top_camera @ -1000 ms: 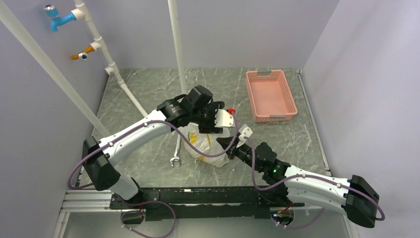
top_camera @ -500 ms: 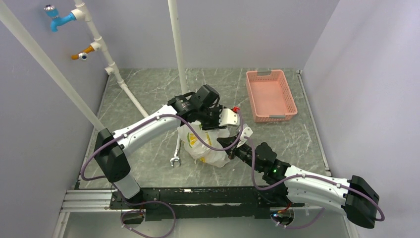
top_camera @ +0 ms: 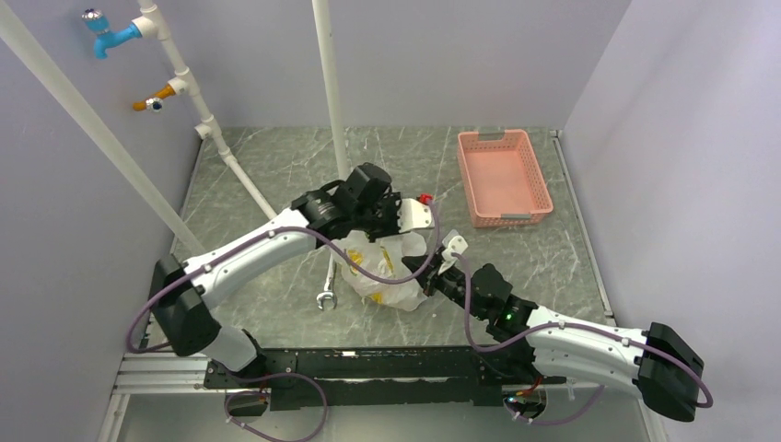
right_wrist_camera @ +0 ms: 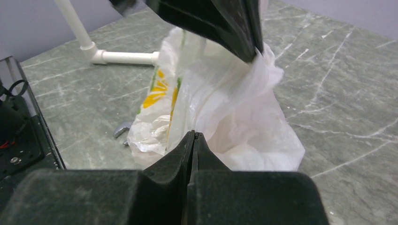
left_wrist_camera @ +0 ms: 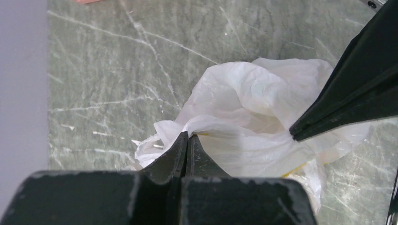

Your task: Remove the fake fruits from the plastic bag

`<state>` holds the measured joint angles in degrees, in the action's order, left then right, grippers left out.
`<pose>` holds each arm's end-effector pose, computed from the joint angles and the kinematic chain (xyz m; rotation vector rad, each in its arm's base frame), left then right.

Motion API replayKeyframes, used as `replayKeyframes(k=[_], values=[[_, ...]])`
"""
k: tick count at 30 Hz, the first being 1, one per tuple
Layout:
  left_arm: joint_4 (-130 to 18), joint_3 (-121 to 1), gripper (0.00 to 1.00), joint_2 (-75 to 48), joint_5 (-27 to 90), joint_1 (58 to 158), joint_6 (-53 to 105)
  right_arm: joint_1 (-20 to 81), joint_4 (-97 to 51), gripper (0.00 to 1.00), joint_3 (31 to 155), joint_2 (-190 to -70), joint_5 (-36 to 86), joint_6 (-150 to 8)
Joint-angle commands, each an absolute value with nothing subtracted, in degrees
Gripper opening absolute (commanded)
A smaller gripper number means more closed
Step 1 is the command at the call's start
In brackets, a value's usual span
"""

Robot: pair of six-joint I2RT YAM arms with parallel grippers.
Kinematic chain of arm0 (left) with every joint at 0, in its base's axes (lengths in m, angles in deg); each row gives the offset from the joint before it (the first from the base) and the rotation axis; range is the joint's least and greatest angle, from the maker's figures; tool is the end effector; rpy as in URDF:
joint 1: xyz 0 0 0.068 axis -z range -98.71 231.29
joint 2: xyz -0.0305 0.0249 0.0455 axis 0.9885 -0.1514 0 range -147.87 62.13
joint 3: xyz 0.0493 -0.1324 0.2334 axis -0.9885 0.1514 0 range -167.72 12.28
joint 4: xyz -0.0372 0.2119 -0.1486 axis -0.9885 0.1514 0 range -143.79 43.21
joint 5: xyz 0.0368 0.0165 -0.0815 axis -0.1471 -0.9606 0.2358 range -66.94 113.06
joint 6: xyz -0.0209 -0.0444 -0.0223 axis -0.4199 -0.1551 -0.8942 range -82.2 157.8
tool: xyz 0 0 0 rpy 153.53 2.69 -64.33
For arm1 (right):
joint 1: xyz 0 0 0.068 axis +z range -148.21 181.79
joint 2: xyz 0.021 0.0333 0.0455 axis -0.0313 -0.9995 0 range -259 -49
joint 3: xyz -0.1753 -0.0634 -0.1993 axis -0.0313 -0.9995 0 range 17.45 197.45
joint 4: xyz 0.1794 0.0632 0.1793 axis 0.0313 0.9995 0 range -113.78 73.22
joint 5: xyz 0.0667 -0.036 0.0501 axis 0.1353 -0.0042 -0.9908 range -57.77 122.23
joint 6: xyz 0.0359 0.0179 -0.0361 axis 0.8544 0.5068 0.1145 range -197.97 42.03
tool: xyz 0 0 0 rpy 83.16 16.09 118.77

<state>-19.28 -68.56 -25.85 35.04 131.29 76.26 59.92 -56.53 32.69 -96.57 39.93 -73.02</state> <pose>0.2147 -0.2671 0.3341 1.6818 1.5725 -0.3439 0.1044 0.1589 0.2288 -0.6232 1.4893 0.7564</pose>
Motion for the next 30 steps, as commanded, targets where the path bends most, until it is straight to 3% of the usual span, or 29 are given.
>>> replayKeyframes(k=[1,6,13,17,22,28,30], values=[[-34.15,-62.28,0.0,-16.24,28.58,129.93,65.1,59.66,-58.34,0.0,33.8,-97.47,43.74,-70.9],[-56.43,-46.06,0.0,-3.41,18.24,126.34,42.04,59.63,-58.18,0.0,33.31,-96.63,47.36,-69.16],[-67.36,-27.6,0.0,9.4,14.54,116.4,13.35,59.6,-56.08,0.0,32.51,-96.38,51.42,-64.42],[-79.45,-16.74,0.0,15.64,20.8,108.07,0.97,59.58,-55.42,0.0,31.52,-95.72,51.84,-62.81],[-90.64,-12.75,0.0,13.1,43.6,99.44,-1.73,59.69,-52.62,0.0,33.14,-97.97,47.77,-62.49],[-90.92,-9.82,0.0,13.88,45.92,98.35,-2.04,59.71,-35.73,0.0,44.15,-100.0,47.42,-62.31],[-90.61,-9.37,0.0,14.81,46.16,98.34,-2.2,59.67,-25.4,0.09,50.93,-101.19,50.55,-60.04]])
